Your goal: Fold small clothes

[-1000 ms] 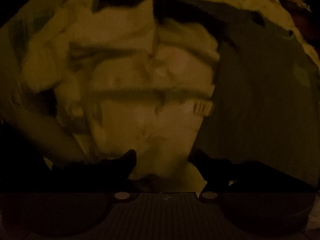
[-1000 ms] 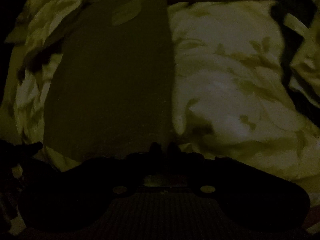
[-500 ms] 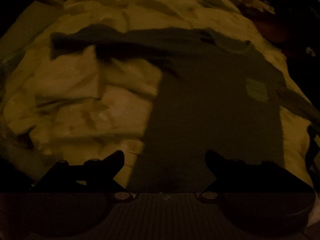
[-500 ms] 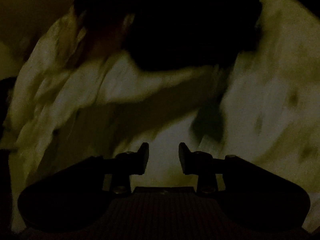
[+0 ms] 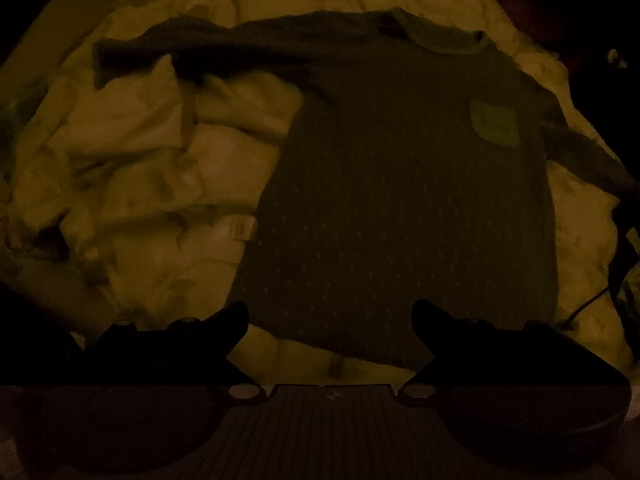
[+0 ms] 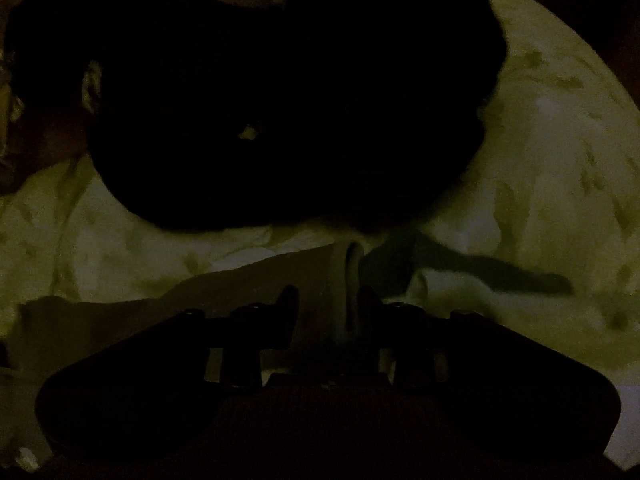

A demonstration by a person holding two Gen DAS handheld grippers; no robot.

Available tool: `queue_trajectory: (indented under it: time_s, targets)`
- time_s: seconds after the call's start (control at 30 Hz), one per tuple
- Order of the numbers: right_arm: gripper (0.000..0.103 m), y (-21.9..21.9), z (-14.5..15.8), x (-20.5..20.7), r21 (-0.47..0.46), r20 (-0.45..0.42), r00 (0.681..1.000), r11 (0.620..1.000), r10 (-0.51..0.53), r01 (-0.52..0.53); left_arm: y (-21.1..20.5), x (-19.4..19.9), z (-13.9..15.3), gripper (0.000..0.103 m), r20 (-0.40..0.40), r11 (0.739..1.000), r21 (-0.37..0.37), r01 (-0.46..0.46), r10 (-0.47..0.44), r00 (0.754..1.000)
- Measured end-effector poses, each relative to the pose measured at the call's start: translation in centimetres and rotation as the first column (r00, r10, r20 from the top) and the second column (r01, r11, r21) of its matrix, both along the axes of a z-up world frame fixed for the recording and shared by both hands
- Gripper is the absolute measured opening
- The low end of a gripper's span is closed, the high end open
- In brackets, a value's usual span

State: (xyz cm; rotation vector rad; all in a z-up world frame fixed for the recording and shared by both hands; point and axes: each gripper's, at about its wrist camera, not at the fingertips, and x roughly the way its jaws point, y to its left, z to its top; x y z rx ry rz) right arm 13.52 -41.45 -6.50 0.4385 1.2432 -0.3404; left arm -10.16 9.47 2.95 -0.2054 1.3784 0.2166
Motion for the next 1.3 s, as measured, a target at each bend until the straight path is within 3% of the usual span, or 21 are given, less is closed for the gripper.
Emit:
queue_trajectory:
  time_s: [0.17, 0.27, 0.57, 0.7, 0.83, 1.1, 1.3]
  targets:
    - [0.036, 0.0, -1.7, 0.9, -0.006, -0.018, 1.000, 1.000, -0.006, 0.006, -1.2, 0.0, -0.1, 0.103, -0.028, 0.999, -0.003, 0.034, -0.034, 0.999]
    - [0.004, -0.3, -1.1, 0.8, 0.009, 0.025, 1.000, 1.000, 0.013, -0.014, -1.7, 0.2, -0.1, 0.103, -0.029, 0.998, -0.003, 0.057, -0.057, 0.998]
    - [0.004, -1.5, 5.6, -2.6, 0.107, 0.282, 0.959, 0.993, 0.026, -0.058, -2.1, 1.8, -0.6, 0.103, -0.008, 0.998, -0.050, 0.042, -0.043, 0.999]
    - [0.004, -2.1, 6.9, -3.4, 0.062, 0.303, 0.953, 0.997, 0.014, -0.034, -2.5, 2.3, -0.4, 0.103, 0.005, 0.996, -0.058, 0.064, -0.064, 0.998]
    - [0.004, -2.8, 6.6, -3.7, 0.077, 0.292, 0.956, 0.997, -0.030, 0.008, -2.4, 2.6, -0.5, 0.103, 0.008, 0.995, -0.065, 0.071, -0.070, 0.998]
    - [0.004, 3.1, 8.0, -2.3, 0.161, 0.340, 0.940, 0.982, 0.034, -0.094, -1.0, 2.1, -0.8, 0.103, -0.009, 0.995, -0.086, 0.049, -0.050, 0.999]
    - [0.004, 13.9, 9.9, -1.1, 0.240, 0.402, 0.897, 0.924, 0.186, -0.299, 0.7, 1.3, -0.6, 0.103, -0.001, 0.995, -0.096, 0.028, -0.029, 1.000]
